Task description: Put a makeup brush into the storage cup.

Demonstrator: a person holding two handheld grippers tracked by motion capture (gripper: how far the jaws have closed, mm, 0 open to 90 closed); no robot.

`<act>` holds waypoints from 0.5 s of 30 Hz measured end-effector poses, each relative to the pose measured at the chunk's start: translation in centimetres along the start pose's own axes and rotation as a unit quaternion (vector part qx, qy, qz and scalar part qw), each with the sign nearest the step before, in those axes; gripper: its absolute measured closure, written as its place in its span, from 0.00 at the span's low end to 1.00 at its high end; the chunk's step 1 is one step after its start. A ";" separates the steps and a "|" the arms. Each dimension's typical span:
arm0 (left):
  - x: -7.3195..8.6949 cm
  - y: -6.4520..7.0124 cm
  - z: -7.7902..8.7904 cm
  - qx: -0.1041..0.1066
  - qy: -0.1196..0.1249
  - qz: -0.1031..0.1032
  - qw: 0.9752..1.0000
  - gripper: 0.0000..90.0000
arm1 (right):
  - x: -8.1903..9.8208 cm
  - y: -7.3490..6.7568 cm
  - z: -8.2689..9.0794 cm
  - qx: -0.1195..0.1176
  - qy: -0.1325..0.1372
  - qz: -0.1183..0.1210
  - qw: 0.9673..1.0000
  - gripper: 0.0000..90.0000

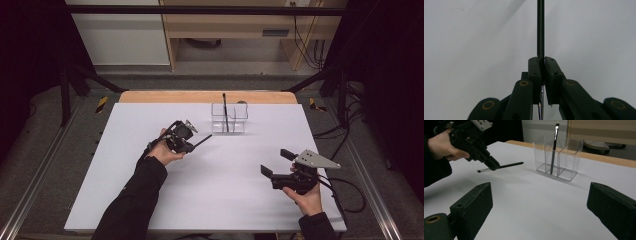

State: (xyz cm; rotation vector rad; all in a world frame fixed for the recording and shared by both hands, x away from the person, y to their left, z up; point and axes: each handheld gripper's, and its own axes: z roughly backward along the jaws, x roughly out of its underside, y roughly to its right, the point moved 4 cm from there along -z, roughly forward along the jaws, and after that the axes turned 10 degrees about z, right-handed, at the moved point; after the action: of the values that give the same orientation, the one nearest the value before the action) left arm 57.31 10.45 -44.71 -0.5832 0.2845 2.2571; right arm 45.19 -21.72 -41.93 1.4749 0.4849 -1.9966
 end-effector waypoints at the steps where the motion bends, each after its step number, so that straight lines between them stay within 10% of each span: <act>1: 0.1 0.3 0.3 0.001 0.001 -0.006 1.000 0.94 | 0.0 0.0 0.0 0.000 0.000 0.000 1.000 0.08; 15: 2.1 3.5 3.7 0.030 0.037 -0.056 0.997 0.94 | -0.4 -1.3 -1.0 -0.006 -0.022 0.015 1.000 0.07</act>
State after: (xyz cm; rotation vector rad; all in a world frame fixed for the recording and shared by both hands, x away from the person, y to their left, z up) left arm 52.28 10.82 -42.47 -0.6371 0.3463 2.1144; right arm 45.19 -20.03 -41.93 1.4208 0.4529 -1.9960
